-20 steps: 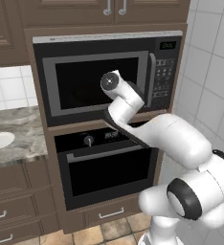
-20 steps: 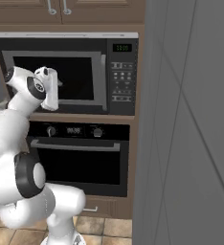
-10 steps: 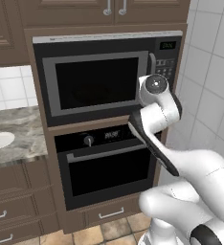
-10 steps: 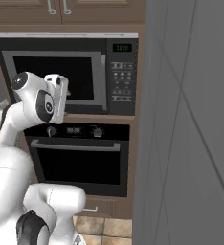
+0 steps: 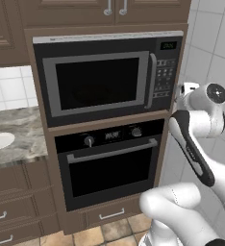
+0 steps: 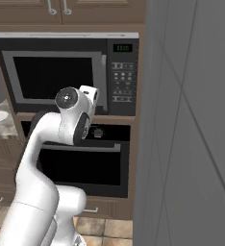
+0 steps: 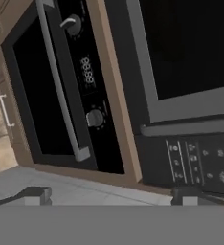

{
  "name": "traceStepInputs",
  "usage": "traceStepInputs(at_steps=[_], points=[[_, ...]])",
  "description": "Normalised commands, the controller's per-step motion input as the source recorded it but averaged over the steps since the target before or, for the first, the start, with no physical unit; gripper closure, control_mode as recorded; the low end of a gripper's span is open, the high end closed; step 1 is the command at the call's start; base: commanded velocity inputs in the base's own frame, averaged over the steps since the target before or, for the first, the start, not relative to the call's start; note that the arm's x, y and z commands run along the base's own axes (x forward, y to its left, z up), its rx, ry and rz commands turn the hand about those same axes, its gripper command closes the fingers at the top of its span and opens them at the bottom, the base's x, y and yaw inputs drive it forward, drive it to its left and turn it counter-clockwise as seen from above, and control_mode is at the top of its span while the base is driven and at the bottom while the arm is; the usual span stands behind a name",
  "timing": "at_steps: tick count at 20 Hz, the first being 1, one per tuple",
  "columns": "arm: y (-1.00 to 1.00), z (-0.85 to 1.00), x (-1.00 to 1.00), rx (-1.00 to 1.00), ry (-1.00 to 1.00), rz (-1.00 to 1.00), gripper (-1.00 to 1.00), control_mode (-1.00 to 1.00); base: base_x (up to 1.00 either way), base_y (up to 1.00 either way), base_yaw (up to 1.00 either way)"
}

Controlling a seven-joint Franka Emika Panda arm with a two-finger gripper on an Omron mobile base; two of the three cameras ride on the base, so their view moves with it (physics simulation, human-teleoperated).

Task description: Remove the peach from the bowl and place it on the small plate. Then place the bowl with only the chicken drumstick in the microwave, close the door, and press the start button to microwave the chicken drumstick.

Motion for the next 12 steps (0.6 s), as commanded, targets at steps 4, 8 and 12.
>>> traceStepInputs(at_steps=[4,8,12], points=[[-0.3,0.0,0.18,0.14,0.0,0.12,-1.0,-1.0,0.0,0.0,0.0],[-0.16,0.0,0.15,0.1,0.0,0.12,-1.0,-1.0,0.0,0.0,0.0],[-0.26,0.0,0.0,0.02,-0.01,0.01,-1.0,-1.0,0.0,0.0,0.0]])
